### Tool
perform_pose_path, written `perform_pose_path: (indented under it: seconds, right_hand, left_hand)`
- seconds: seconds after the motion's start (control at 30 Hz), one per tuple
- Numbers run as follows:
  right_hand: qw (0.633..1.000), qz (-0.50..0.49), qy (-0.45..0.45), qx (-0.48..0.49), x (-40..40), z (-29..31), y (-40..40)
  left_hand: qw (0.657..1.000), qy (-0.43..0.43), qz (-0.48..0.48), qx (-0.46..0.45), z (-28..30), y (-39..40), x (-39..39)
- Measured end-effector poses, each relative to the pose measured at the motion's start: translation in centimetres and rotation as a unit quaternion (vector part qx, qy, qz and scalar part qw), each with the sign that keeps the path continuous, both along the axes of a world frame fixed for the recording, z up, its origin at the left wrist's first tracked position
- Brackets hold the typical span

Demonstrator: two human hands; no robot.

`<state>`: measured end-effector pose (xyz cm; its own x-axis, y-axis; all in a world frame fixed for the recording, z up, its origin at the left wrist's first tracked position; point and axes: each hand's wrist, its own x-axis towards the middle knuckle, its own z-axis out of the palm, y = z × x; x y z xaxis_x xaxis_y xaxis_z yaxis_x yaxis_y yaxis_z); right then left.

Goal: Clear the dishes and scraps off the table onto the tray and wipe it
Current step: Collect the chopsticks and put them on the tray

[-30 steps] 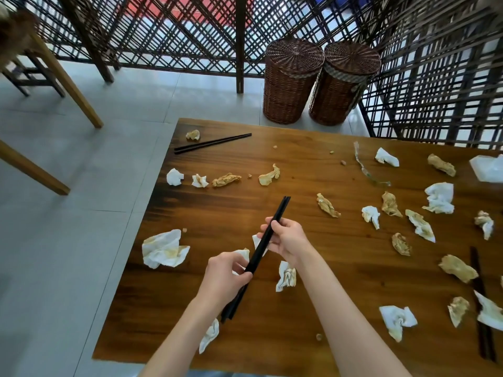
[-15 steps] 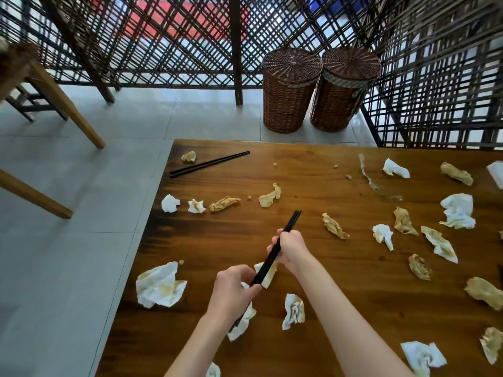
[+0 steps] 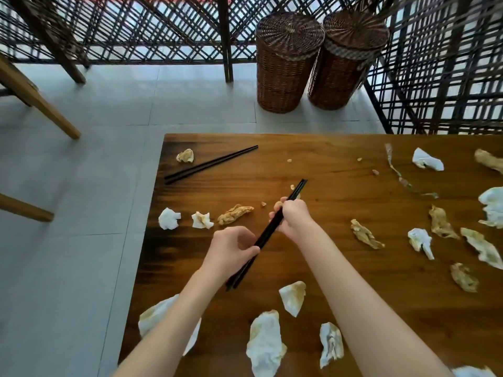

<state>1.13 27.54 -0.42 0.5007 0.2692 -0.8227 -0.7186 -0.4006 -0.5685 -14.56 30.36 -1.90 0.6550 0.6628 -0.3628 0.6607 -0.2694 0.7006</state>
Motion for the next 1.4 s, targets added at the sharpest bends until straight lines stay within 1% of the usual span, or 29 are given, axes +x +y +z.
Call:
perform_pose_path:
  seconds: [0.1,0.13,0.2,0.27,0.33,0.4,0.47,0.6,0.73,1.0,1.1,1.17,1.23,1.27,1.33,1.4]
  right_hand:
    - [1.0,-0.017,-0.005,-0.007,0.8,-0.5,0.9]
    - [1.0,-0.018,-0.008,-0.008,1.0,-0.7,1.2]
    - [1.0,-0.024,-0.007,-0.002,1.4,-1.1,1.7]
    - [1.0,-0.028,-0.002,0.003,1.8,-1.6,2.1]
    - [0.999,-0.033,0.006,0.007,2.1,-2.0,2.3]
    - [0.999,-0.039,0.014,0.007,2.3,-2.4,2.2]
    - [0.999,-0.043,0.022,0.006,2.4,-2.7,1.9]
    - [0.998,-0.057,0.042,0.004,2.5,-3.1,1.2]
    - [0.996,-0.07,0.057,0.01,2.5,-3.1,0.6]
    - [0.996,-0.074,0.048,0.017,2.1,-2.1,-0.5]
    - [0.996,-0.076,0.039,0.021,2.1,-1.5,-1.3]
    - [0.996,-0.083,0.037,0.026,2.0,-1.0,-2.0]
    - [0.995,-0.084,0.033,0.035,2.1,-0.5,-3.0]
    - [0.995,-0.084,0.03,0.04,2.1,-0.1,-3.6]
    - [0.995,-0.084,0.03,0.049,2.0,0.7,-4.9]
    - [0.994,-0.086,0.03,0.061,2.0,1.6,-6.4]
  left_hand:
    - [0.999,-0.005,0.001,0.038,-0.6,3.7,1.1]
    - [0.998,0.0,0.007,0.065,-0.8,5.3,1.5]
    - [0.988,0.027,0.032,0.149,-1.5,8.7,2.2]
    - [0.965,0.083,0.052,0.242,-2.3,11.9,2.7]
    - [0.937,0.154,0.048,0.31,-3.1,14.4,2.9]
    - [0.91,0.216,0.028,0.354,-3.9,16.2,2.8]
    - [0.896,0.244,0.024,0.371,-4.6,17.1,2.6]
    - [0.887,0.256,0.039,0.383,-5.1,17.8,2.5]
    - [0.886,0.255,0.046,0.384,-5.0,17.8,2.7]
    - [0.871,0.339,-0.003,0.357,-5.3,17.6,3.0]
    - [0.87,0.348,0.006,0.349,-5.1,17.1,2.9]
    - [0.879,0.335,0.03,0.337,-4.6,16.5,3.0]
    - [0.896,0.31,0.056,0.313,-3.4,15.4,3.1]
    - [0.911,0.284,0.074,0.29,-2.7,14.5,3.3]
    - [0.946,0.204,0.113,0.225,-0.8,12.3,3.4]
    - [0.97,0.126,0.125,0.165,1.3,9.2,3.4]
